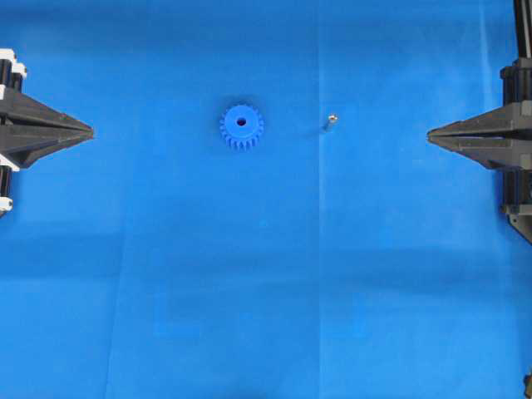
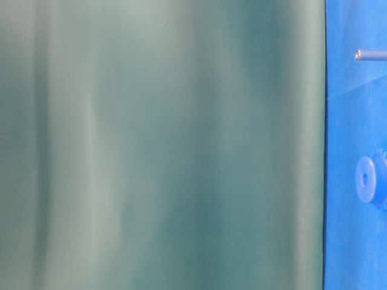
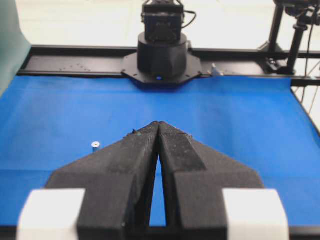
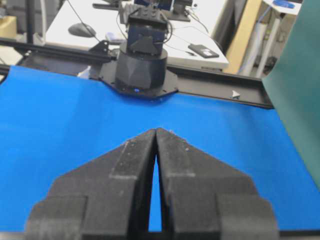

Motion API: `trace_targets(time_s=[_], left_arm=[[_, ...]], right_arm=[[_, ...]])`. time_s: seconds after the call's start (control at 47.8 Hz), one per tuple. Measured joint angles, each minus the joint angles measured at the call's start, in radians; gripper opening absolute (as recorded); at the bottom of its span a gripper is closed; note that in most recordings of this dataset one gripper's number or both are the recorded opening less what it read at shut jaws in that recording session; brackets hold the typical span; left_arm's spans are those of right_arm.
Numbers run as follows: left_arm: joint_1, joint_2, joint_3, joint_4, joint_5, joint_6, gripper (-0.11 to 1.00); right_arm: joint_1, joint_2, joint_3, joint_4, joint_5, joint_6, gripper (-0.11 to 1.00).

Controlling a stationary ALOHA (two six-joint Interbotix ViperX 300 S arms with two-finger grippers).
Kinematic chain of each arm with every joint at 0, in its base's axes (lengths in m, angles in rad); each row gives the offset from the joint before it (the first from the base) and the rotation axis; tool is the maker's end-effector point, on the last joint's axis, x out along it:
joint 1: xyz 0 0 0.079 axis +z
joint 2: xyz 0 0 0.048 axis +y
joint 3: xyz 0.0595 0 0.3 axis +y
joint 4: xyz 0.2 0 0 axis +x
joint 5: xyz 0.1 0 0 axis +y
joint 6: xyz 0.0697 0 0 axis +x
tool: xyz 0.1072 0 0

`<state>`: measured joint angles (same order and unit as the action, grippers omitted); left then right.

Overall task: Insert the shaft placed at a random location into the center hole of the small gear at another random location.
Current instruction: 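Move the right gripper left toward the silver shaft, fingers open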

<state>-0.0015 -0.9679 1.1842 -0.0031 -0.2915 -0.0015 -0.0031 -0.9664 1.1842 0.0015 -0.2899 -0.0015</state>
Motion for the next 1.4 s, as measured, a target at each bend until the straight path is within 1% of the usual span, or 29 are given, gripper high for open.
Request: trace_targets(time_s=[0.105,0.293,0.356,0.44,0.524,0.607,0.733,0.775,0.796,0.88,0.921,1.194,1.403], left_arm=[[0.0,0.002,0.0,0.002,0.017,-0.005,0.0],[0.0,0.002,0.0,0.002,0.026,-0.005,0.0],[0.0,0.002,0.0,0.002,0.026,-0.005,0.0],[0.0,0.002,0.002,0.002,0.026,-0.005,0.0],[-0.002,0.002,0.002,0.0,0.026,-0.005,0.0],[-0.002,0.002,0.002,0.002,0.026,-0.005,0.0],[-0.002,0.002,0.009,0.002,0.025,-0.006,0.0],[0.0,0.002,0.012,0.0,0.026,-0.006,0.0],[0.0,0.002,0.012,0.002,0.026,-0.006,0.0],[0.0,0.002,0.017,0.0,0.026,-0.011,0.0],[0.0,0.002,0.017,0.002,0.026,-0.015,0.0],[0.0,-0.002,0.023,0.002,0.026,-0.015,0.0],[0.0,0.0,0.029,0.002,0.028,-0.015,0.0]], right_arm=[[-0.008,0.017,-0.002,0.002,0.005,0.003,-0.06],[-0.092,0.144,-0.002,0.003,0.011,0.003,-0.06],[-0.115,0.206,-0.002,0.005,-0.017,0.003,-0.04],[-0.149,0.288,-0.002,0.008,-0.061,0.003,0.02],[-0.175,0.367,-0.005,0.015,-0.101,0.003,0.14],[-0.198,0.459,-0.02,0.029,-0.138,0.003,0.35],[-0.218,0.6,-0.054,0.054,-0.161,0.003,0.74],[-0.216,0.635,-0.066,0.055,-0.167,0.003,0.82],[-0.218,0.653,-0.072,0.055,-0.17,0.003,0.83],[-0.219,0.723,-0.092,0.057,-0.189,0.003,0.77],[-0.221,0.753,-0.1,0.058,-0.201,0.003,0.75],[-0.25,0.916,-0.118,0.084,-0.249,0.003,0.76],[-0.247,0.988,-0.118,0.095,-0.275,0.006,0.75]])
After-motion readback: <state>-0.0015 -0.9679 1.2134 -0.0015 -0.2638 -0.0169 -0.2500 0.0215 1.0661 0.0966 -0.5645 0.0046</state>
